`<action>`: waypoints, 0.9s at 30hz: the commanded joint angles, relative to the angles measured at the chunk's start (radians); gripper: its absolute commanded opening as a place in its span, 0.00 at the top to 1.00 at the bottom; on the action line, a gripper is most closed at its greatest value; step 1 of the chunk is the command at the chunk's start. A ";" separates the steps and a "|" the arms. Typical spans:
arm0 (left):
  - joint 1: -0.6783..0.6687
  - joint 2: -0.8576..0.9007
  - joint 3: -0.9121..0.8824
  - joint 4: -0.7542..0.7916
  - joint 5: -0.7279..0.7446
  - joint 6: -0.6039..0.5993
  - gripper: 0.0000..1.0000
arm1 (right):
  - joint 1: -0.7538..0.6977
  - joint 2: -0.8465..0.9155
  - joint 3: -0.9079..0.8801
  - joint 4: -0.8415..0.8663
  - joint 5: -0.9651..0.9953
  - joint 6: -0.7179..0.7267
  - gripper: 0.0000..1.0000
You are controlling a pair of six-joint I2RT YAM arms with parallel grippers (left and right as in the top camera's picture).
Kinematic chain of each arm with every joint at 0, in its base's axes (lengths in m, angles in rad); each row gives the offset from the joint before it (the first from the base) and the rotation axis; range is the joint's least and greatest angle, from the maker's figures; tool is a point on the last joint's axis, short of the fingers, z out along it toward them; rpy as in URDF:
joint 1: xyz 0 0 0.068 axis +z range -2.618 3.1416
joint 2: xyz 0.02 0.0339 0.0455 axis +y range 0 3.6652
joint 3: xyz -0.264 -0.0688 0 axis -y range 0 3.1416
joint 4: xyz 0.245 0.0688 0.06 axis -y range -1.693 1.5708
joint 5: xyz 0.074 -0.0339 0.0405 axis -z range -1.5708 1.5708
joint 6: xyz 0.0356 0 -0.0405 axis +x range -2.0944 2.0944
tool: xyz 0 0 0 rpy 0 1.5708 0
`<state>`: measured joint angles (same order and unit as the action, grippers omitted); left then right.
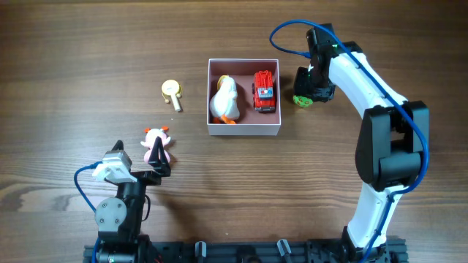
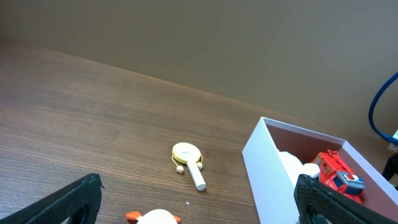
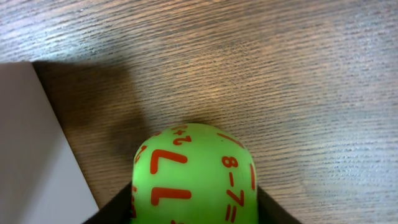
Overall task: Pack container
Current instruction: 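Lower the right gripper and grasp the green ball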
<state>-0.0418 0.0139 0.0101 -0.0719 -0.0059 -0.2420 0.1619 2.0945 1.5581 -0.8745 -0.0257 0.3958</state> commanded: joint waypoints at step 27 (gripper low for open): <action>0.006 -0.006 -0.005 -0.001 -0.003 -0.005 0.00 | 0.133 -0.251 0.388 -0.426 -0.149 -0.029 0.74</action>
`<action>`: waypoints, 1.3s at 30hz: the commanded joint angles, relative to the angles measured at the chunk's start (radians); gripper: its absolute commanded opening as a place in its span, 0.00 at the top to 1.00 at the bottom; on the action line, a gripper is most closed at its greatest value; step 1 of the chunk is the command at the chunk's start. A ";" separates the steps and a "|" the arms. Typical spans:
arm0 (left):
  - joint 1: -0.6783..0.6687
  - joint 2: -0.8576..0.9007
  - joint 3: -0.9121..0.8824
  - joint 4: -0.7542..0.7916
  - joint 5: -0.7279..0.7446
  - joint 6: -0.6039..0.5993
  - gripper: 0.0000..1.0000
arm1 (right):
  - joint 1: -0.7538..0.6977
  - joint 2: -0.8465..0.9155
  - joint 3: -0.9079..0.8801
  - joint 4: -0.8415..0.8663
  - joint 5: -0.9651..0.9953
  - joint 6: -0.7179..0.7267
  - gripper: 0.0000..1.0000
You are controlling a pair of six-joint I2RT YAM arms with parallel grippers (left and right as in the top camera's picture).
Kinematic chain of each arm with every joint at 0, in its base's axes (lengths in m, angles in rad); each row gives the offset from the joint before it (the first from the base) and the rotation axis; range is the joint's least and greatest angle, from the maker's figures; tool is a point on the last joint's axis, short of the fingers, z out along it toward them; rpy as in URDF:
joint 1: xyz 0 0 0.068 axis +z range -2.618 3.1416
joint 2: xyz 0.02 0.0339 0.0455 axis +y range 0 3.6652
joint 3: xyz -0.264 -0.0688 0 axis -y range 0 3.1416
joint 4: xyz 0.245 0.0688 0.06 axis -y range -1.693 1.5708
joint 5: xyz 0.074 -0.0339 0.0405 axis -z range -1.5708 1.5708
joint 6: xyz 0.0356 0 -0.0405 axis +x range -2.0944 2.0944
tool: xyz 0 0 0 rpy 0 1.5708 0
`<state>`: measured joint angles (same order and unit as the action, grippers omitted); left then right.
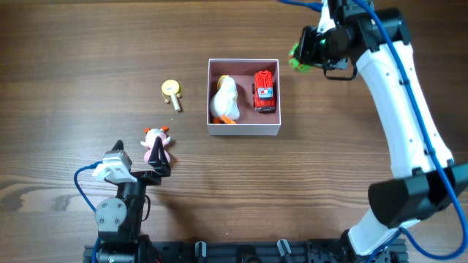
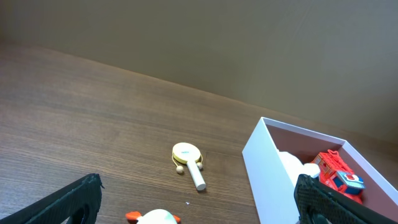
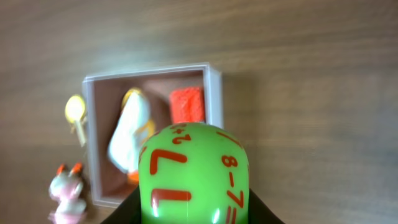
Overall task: Pack container
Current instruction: 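Lower the right gripper and grasp the green ball, then carry the green ball left and lower it into the box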
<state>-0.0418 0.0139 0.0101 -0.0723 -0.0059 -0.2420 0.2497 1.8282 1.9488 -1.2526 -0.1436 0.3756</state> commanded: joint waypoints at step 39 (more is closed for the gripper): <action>0.006 -0.006 -0.005 0.000 -0.003 -0.005 0.00 | 0.203 0.048 -0.274 0.115 0.040 0.025 0.74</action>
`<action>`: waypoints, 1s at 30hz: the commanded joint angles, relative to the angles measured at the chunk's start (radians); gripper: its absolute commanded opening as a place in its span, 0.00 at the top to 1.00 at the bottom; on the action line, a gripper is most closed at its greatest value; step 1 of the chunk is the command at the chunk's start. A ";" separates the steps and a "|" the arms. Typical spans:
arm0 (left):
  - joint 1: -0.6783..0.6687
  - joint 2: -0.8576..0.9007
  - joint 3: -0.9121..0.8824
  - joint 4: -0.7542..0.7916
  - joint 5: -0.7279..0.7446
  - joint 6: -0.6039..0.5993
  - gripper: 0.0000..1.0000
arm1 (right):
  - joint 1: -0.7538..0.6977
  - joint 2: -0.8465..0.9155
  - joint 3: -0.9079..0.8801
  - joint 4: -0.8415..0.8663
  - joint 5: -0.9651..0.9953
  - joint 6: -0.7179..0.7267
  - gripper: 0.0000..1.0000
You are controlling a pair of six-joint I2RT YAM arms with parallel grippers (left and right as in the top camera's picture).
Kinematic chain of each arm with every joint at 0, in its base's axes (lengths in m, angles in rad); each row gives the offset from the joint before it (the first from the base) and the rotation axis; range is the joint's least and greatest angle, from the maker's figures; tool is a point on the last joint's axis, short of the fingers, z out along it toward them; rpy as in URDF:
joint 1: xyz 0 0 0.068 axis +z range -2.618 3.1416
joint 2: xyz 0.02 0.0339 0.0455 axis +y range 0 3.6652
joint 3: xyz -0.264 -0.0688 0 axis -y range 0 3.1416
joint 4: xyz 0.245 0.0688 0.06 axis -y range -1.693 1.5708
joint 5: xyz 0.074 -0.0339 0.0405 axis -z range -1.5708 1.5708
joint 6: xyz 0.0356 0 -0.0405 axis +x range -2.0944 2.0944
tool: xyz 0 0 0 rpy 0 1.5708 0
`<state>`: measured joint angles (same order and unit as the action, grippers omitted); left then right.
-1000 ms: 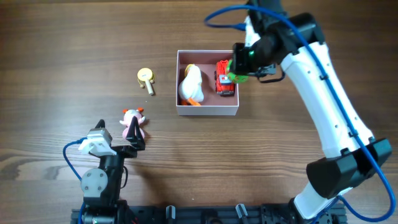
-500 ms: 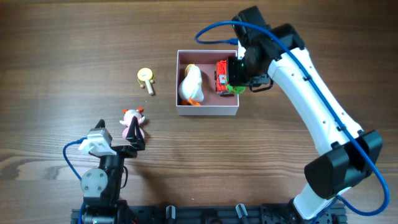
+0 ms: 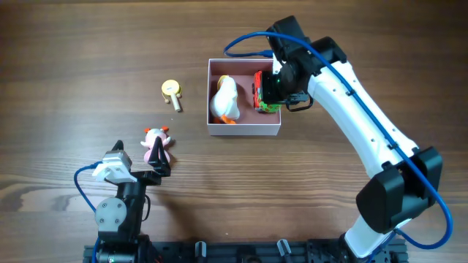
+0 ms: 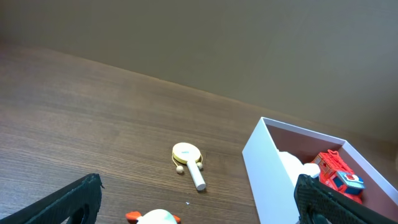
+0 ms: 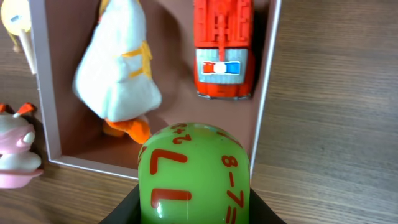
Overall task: Pack container
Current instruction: 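Carry the green ball left and lower it into the box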
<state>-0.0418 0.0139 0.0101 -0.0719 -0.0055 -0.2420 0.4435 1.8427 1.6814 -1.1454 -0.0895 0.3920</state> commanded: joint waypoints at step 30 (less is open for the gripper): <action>0.006 -0.006 -0.005 -0.001 -0.003 -0.005 0.00 | 0.009 0.177 -0.008 -0.006 0.015 0.001 0.59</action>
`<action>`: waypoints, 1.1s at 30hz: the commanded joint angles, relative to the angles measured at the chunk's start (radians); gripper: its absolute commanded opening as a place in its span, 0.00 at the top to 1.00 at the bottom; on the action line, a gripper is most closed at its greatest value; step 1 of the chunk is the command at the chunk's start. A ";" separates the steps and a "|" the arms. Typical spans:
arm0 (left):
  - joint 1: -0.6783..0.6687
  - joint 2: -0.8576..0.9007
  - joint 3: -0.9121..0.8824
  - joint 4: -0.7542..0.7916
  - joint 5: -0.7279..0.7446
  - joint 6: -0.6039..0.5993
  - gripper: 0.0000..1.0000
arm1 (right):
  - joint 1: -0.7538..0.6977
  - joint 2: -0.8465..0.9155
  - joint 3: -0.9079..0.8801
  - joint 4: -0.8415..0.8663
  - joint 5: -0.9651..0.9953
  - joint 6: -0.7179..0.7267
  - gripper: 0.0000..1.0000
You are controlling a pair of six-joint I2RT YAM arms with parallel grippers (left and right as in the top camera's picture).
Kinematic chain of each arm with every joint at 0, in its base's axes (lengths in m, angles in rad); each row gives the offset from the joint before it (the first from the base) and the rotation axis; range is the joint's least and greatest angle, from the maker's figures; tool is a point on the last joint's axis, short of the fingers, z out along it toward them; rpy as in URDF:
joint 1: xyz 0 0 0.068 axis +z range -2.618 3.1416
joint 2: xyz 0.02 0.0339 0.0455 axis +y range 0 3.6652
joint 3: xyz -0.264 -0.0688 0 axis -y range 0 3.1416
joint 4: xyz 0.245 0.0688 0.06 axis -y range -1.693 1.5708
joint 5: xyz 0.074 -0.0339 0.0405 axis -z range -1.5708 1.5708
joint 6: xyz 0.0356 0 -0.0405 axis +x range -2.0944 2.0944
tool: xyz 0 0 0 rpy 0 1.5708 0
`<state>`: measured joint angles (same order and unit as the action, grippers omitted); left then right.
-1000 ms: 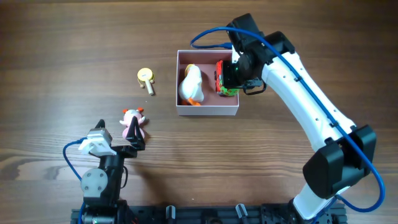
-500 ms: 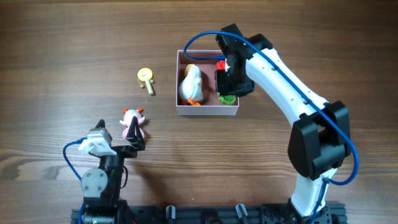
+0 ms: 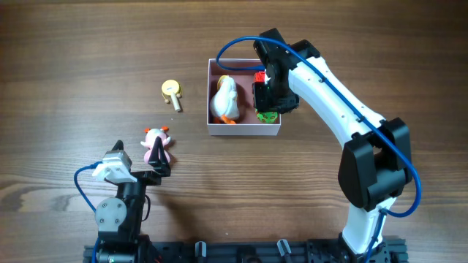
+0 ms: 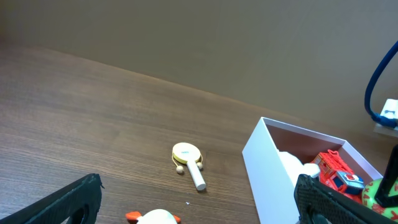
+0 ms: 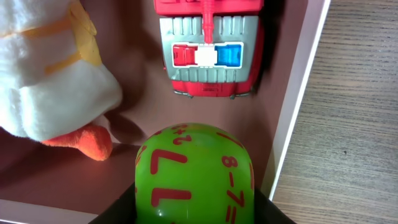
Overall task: Pack container
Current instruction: 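Carry the green ball left and lower it into the box, then open the right gripper to release the ball beside the truck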
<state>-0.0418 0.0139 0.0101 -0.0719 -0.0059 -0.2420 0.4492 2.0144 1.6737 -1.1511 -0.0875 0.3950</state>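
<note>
The white box (image 3: 243, 131) with a brown floor stands mid-table and holds a white duck plush (image 3: 224, 100) and a red toy fire truck (image 5: 208, 46). My right gripper (image 3: 268, 109) is down inside the box's near right corner, shut on a green ball with red numbers (image 5: 194, 177). A pink-and-white plush (image 3: 156, 145) and a yellow rattle drum (image 3: 172, 91) lie on the table to the left. My left gripper (image 3: 139, 174) rests open near the front edge, just behind the pink plush (image 4: 157, 216).
The wooden table (image 3: 88, 58) carries nothing else. The right arm's blue cable (image 3: 234, 47) loops over the box's far edge. In the left wrist view the box (image 4: 267, 168) is at right and the rattle (image 4: 188, 160) in the middle.
My right gripper has gone lower into the box's near right corner with the green ball, close below the fire truck. The left arm has not moved.
The right gripper was shut on the green ball on the table right of the box. Then it held the ball high above the box's far right corner, then over the box's near right part, and now low inside it.
</note>
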 commanded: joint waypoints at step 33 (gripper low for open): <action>0.006 -0.006 -0.005 -0.001 -0.003 -0.005 0.00 | 0.003 0.006 0.000 0.004 0.013 -0.002 0.40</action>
<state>-0.0418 0.0139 0.0101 -0.0719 -0.0059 -0.2420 0.4492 2.0144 1.6737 -1.1477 -0.0856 0.3950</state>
